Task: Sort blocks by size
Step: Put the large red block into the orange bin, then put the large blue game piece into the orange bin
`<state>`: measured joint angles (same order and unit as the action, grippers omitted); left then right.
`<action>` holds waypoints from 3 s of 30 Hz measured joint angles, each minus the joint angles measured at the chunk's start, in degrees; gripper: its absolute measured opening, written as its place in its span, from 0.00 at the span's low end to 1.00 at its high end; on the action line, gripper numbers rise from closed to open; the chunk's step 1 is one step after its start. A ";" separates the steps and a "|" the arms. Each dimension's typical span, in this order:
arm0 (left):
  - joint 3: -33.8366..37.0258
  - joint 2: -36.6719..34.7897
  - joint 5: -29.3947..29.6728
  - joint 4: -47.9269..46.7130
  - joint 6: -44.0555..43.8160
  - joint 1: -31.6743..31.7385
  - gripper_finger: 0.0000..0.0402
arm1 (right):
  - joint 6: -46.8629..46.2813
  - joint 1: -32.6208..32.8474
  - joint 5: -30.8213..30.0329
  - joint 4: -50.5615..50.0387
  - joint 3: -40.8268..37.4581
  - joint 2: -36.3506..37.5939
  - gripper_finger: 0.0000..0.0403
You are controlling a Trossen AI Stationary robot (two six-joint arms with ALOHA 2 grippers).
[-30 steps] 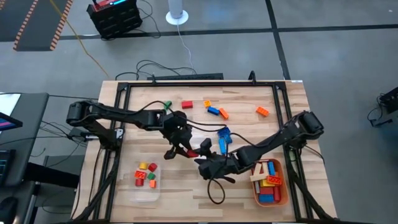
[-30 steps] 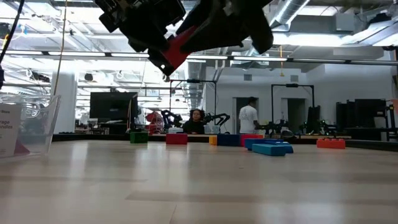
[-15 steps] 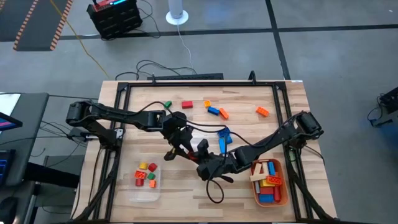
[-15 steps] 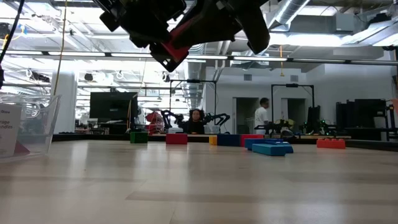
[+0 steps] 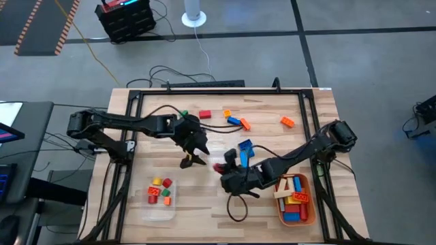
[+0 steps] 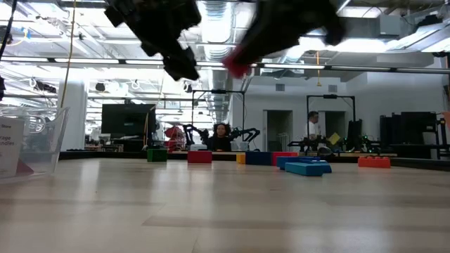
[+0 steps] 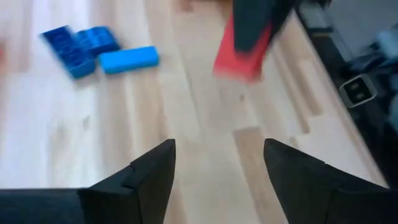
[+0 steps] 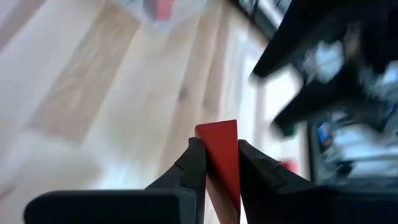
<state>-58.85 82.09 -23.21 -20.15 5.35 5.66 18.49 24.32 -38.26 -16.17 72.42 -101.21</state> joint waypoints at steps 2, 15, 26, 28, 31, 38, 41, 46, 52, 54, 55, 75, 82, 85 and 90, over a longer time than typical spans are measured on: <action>0.00 -1.83 2.66 -3.21 0.75 0.14 0.60 | -7.44 1.50 0.67 -7.17 0.00 2.12 0.23; 0.26 -4.22 15.26 -11.09 1.39 -1.39 0.59 | -75.24 12.96 20.04 -48.93 -1.54 15.55 0.23; 6.72 -4.20 18.61 -4.39 2.54 -1.41 0.59 | -93.45 17.67 32.13 -50.81 -11.76 15.41 0.25; 6.73 -4.20 19.35 -4.62 2.98 -1.23 0.59 | -93.72 17.54 32.22 -51.62 -11.89 15.41 0.28; 6.73 -4.20 19.51 -4.64 3.01 -0.67 0.59 | -93.71 16.75 32.41 -52.56 -11.09 15.87 0.36; 6.73 -4.20 19.72 -4.82 3.24 1.20 0.59 | -91.99 14.77 31.79 -56.92 -8.93 19.29 0.52; 6.67 -4.20 20.03 -4.88 4.01 1.32 0.59 | -91.28 13.65 26.69 -58.90 -8.87 21.12 0.53; 3.81 -4.21 21.74 -7.93 4.96 1.32 0.59 | -86.86 10.29 16.24 -59.18 -8.87 22.57 0.52; 2.10 -6.41 22.11 -9.54 6.16 1.34 0.59 | -72.39 1.35 11.03 -51.57 -9.42 20.86 0.52; 2.10 -7.00 22.27 -9.95 6.23 1.36 0.59 | -63.78 -2.02 11.02 -45.93 -10.86 19.57 0.53; 2.11 -7.19 22.28 -10.06 6.21 1.34 0.59 | -60.06 -3.75 11.02 -43.26 -11.55 18.76 0.53; 15.27 -8.19 22.35 1.27 4.04 -0.01 0.59 | -9.49 -27.58 25.53 -19.21 -7.51 2.74 0.64; 17.19 -12.55 24.16 1.25 4.06 -0.01 0.59 | -4.02 -30.25 29.27 -22.49 -4.41 -2.30 0.64; 18.17 -16.89 25.16 0.09 4.04 -0.01 0.59 | -3.15 -31.14 31.27 -23.49 -4.24 -3.20 0.64; 20.56 -25.53 27.59 -0.24 3.03 0.01 0.59 | -2.96 -31.59 32.35 -24.61 -4.24 -3.14 0.64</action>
<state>-38.29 56.56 4.38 -20.39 8.38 5.67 15.53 -7.27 -5.91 -40.78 68.18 -104.36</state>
